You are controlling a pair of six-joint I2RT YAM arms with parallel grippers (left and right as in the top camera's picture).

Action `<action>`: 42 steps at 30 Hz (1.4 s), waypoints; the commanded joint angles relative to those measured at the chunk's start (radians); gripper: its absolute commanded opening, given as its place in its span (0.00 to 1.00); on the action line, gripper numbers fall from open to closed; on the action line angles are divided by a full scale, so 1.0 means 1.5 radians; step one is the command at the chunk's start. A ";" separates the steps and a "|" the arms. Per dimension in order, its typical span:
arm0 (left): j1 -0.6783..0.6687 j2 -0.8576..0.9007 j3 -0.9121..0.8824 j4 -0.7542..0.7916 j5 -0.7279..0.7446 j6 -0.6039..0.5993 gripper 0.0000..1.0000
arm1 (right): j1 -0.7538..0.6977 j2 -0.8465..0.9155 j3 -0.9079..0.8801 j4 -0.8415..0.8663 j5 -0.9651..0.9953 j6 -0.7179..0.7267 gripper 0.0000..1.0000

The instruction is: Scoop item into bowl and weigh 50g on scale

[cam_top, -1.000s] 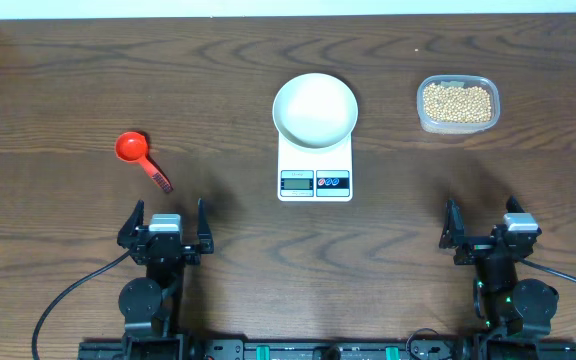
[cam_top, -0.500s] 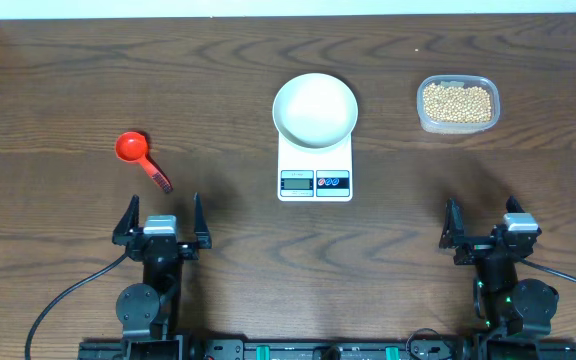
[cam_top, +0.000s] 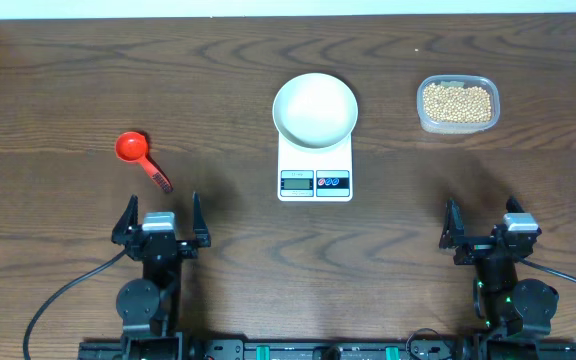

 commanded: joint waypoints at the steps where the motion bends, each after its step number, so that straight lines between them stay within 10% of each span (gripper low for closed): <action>1: 0.002 0.044 0.060 0.004 -0.013 -0.004 1.00 | 0.004 -0.004 -0.004 0.000 0.005 -0.003 0.99; 13: 0.053 0.424 0.379 -0.081 0.056 -0.089 1.00 | 0.004 -0.004 -0.004 0.000 0.005 -0.003 0.99; 29: 0.188 0.936 0.951 -0.553 0.237 -0.116 1.00 | 0.004 -0.004 -0.004 0.000 0.005 -0.003 0.99; 42: 0.253 1.095 0.975 -0.597 0.214 -0.101 1.00 | 0.004 -0.004 -0.004 0.000 0.005 -0.003 0.99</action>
